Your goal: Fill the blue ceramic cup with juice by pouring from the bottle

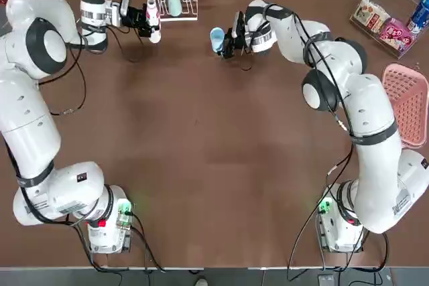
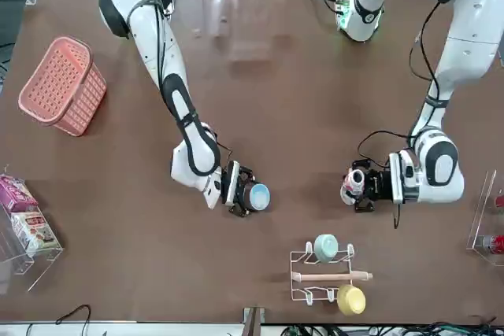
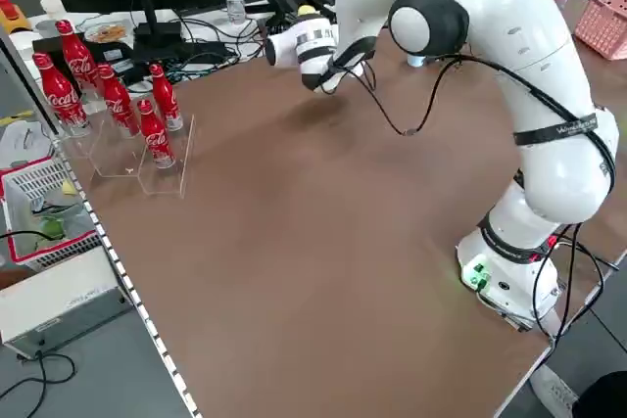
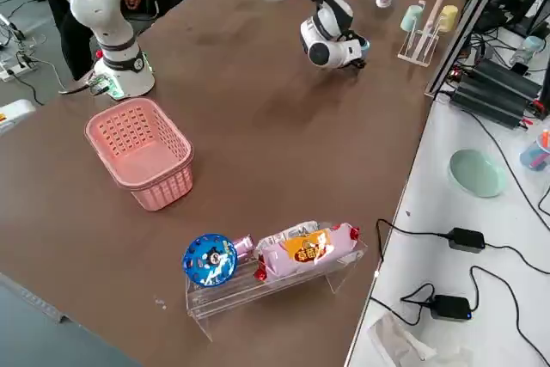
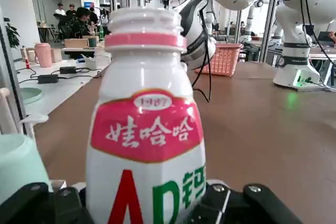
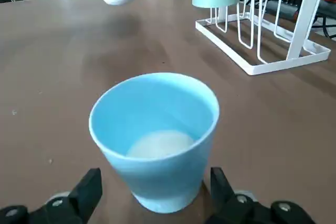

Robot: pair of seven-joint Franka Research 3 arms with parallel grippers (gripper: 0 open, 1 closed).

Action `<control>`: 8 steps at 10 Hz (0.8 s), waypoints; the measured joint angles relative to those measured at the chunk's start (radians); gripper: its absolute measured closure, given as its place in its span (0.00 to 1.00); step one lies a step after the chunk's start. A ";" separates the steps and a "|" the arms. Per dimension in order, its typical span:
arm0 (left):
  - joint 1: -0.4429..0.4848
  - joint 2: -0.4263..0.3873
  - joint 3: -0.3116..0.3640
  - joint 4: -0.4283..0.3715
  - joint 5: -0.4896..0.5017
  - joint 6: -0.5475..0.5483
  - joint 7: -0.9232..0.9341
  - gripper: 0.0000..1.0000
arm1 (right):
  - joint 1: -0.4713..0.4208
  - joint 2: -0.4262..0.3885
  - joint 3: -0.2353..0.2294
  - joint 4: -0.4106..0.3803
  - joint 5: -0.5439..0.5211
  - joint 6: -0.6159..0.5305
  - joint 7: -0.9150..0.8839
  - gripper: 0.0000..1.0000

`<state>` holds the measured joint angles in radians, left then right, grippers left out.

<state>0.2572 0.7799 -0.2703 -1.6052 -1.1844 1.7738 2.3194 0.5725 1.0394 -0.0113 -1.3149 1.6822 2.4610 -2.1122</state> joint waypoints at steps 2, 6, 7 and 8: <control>-0.054 -0.046 0.000 -0.034 -0.002 0.082 -0.053 0.57 | 0.000 0.004 0.000 0.004 0.000 0.001 0.000 0.23; -0.161 -0.088 0.004 -0.043 -0.004 0.235 -0.201 0.58 | 0.000 0.009 0.000 0.011 0.000 0.004 0.000 0.32; -0.183 -0.091 0.007 -0.033 -0.005 0.276 -0.229 0.58 | 0.000 0.009 0.000 0.011 0.001 0.004 0.000 0.33; -0.214 -0.095 0.026 -0.023 -0.005 0.309 -0.247 0.58 | 0.000 0.009 0.000 0.011 0.001 0.004 0.000 0.33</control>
<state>0.0432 0.6850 -0.2441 -1.6280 -1.1893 2.0828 2.0729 0.5725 1.0481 -0.0116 -1.3037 1.6828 2.4655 -2.1121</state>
